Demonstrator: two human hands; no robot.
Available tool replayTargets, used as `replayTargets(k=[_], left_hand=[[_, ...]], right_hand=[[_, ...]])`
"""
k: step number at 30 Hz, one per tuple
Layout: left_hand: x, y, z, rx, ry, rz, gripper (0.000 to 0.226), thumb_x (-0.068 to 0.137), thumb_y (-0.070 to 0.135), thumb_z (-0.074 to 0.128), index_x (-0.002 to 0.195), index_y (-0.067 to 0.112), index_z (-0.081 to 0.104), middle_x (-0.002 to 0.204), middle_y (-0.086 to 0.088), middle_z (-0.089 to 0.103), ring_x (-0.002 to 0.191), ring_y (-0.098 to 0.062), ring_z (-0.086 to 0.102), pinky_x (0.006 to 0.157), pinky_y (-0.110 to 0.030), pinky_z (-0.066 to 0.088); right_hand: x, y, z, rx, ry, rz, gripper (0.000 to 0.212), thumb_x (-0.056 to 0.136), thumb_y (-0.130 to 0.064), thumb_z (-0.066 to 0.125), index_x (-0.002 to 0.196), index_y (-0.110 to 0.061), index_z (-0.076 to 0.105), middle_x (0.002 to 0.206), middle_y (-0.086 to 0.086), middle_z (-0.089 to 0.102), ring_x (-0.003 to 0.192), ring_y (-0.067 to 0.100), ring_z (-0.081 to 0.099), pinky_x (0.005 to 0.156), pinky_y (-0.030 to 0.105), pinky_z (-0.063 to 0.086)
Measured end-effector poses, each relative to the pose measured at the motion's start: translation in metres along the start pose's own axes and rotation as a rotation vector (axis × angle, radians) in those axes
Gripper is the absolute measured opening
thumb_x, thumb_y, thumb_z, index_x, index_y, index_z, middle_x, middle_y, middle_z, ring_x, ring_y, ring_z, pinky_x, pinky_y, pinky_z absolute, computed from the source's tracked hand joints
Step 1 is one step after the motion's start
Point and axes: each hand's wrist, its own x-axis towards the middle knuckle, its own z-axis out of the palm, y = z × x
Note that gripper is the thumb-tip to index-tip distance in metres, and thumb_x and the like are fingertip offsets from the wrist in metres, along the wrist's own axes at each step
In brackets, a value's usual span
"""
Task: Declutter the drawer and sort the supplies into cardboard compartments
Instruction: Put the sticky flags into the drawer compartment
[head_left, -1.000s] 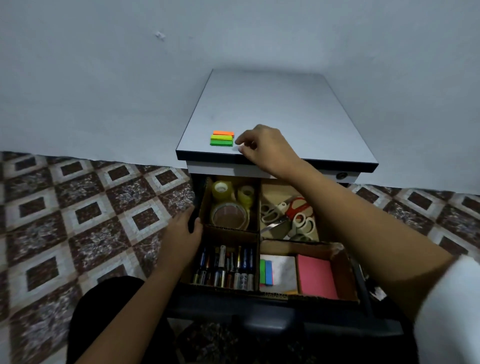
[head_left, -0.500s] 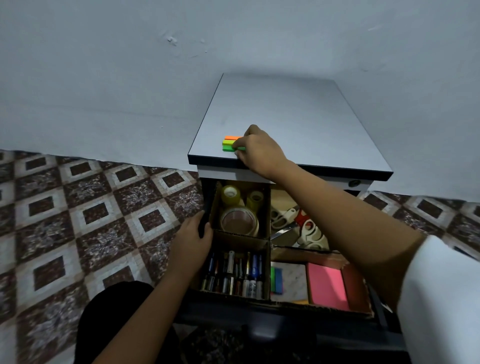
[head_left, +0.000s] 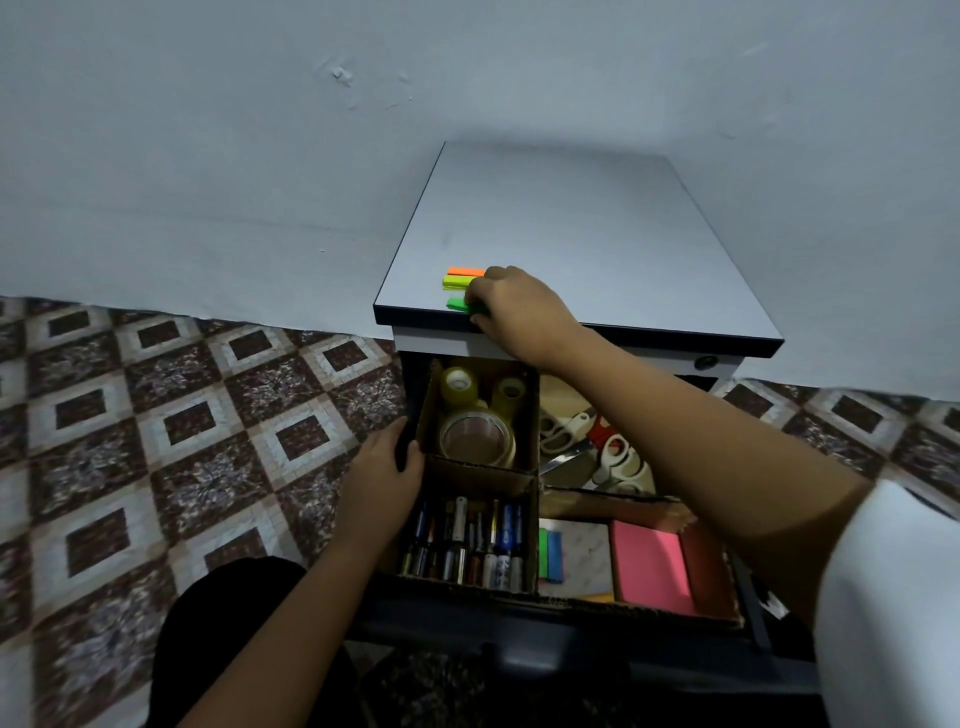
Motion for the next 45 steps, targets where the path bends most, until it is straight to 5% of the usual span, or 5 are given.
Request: replayTargets(k=[7,22,30,35,45], left_hand=[[0.000,0.000,0.000,-0.004,-0.003,-0.006,0.044,0.097,0.023,0.046,0.138,0.009,0.043,0.134,-0.011,0.051,0.122,-0.024,0.048,0.095,-0.031,0.039],[-0.001,0.002,-0.001,0.015,0.000,-0.001,0.042,0.097,0.022,0.046,0.137,0.009,0.046,0.133,-0.014,0.053,0.122,-0.027,0.048,0.097,-0.036,0.040],[-0.001,0.003,-0.002,0.038,-0.003,-0.006,0.043,0.097,0.022,0.046,0.138,0.008,0.045,0.134,-0.015,0.051,0.122,-0.028,0.048,0.095,-0.035,0.040],[0.000,0.001,-0.001,0.035,-0.009,-0.006,0.042,0.097,0.023,0.045,0.137,0.008,0.045,0.134,-0.014,0.051,0.122,-0.027,0.048,0.094,-0.032,0.040],[-0.002,0.005,-0.002,0.051,0.007,-0.011,0.042,0.097,0.024,0.046,0.137,0.009,0.045,0.135,-0.014,0.051,0.123,-0.027,0.047,0.093,-0.030,0.037]], right_hand=[[-0.005,0.000,0.004,0.013,0.075,-0.003,0.025,0.094,-0.012,0.044,0.112,-0.002,0.059,0.108,0.017,0.060,0.099,0.033,0.054,0.079,0.039,0.045],[-0.131,0.001,-0.005,0.955,-0.026,0.597,0.009,0.087,-0.011,0.063,0.092,-0.010,0.070,0.069,-0.013,0.055,0.056,-0.006,0.051,0.050,0.007,0.037],[-0.200,-0.003,0.033,0.830,-0.302,0.736,0.008,0.085,-0.008,0.065,0.091,-0.005,0.069,0.076,-0.004,0.060,0.069,0.005,0.053,0.060,0.010,0.042],[-0.210,-0.005,0.055,0.650,-0.341,0.762,0.013,0.084,-0.018,0.067,0.088,-0.006,0.070,0.080,0.000,0.061,0.062,0.005,0.052,0.049,0.014,0.034],[-0.207,-0.014,0.063,0.459,-0.365,0.749,0.023,0.089,-0.026,0.060,0.084,-0.005,0.070,0.088,0.016,0.069,0.086,0.029,0.064,0.064,0.022,0.036]])
